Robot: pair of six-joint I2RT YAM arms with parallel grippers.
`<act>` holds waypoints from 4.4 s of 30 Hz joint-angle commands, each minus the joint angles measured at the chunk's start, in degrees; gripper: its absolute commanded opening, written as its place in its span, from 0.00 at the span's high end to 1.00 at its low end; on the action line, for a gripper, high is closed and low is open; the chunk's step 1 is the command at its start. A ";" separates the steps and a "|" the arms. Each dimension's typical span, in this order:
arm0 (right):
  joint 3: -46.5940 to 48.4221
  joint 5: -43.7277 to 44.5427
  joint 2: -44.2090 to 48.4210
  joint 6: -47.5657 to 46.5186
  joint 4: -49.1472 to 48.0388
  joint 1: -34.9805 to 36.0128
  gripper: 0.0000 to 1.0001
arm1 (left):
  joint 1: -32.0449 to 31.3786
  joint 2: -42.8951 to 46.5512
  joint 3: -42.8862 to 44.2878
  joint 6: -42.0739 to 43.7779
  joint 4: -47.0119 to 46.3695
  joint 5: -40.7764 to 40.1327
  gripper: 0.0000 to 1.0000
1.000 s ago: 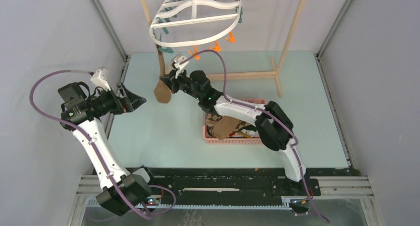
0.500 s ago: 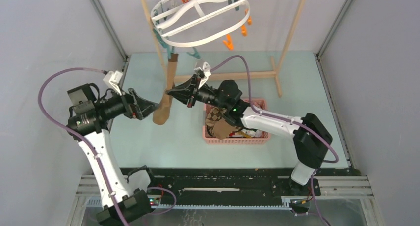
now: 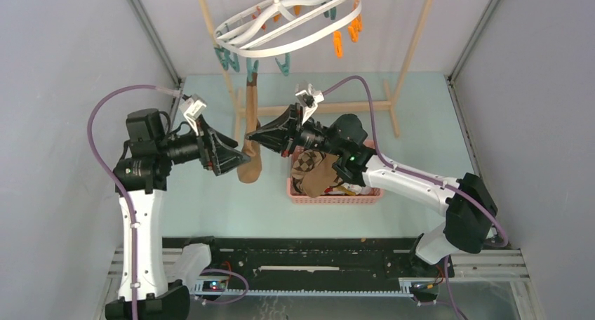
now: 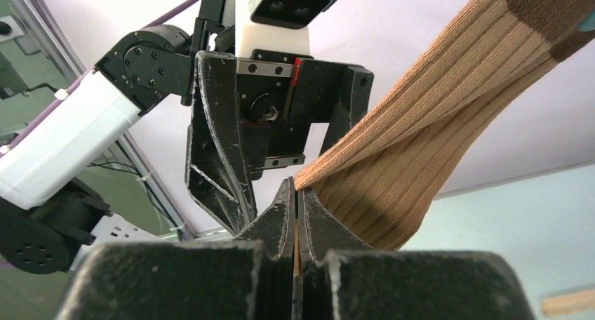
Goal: Remove the socks clipped to the hanger
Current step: Remove the sock from the hanger.
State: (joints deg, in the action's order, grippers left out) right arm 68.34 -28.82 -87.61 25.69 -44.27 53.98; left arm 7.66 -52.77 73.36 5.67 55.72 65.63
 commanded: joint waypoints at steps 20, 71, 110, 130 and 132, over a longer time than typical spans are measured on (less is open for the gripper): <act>0.05 27.35 4.87 6.36 11.76 0.50 0.52 | -9.25 2.92 -7.92 -15.02 -16.58 -16.52 1.00; 24.56 32.21 -19.94 18.71 -2.75 -5.72 0.29 | -14.25 7.35 -5.95 -10.68 -8.44 -19.04 1.00; 28.00 26.00 -21.22 23.77 -2.90 -7.89 0.86 | -14.30 8.75 -8.62 -5.82 -5.71 -23.73 1.00; 16.33 39.10 -12.45 12.84 2.16 -3.72 0.19 | -14.68 7.41 -10.66 -4.72 -7.42 -24.99 1.00; 17.71 40.49 -12.61 10.06 4.58 -2.66 0.17 | -14.93 7.42 -10.78 -4.95 -7.76 -25.21 1.00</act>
State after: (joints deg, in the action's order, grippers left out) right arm 84.20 6.87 -102.50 42.24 -42.85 49.58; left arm -6.63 -45.74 63.79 0.03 50.17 40.64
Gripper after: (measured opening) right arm 0.816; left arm 0.027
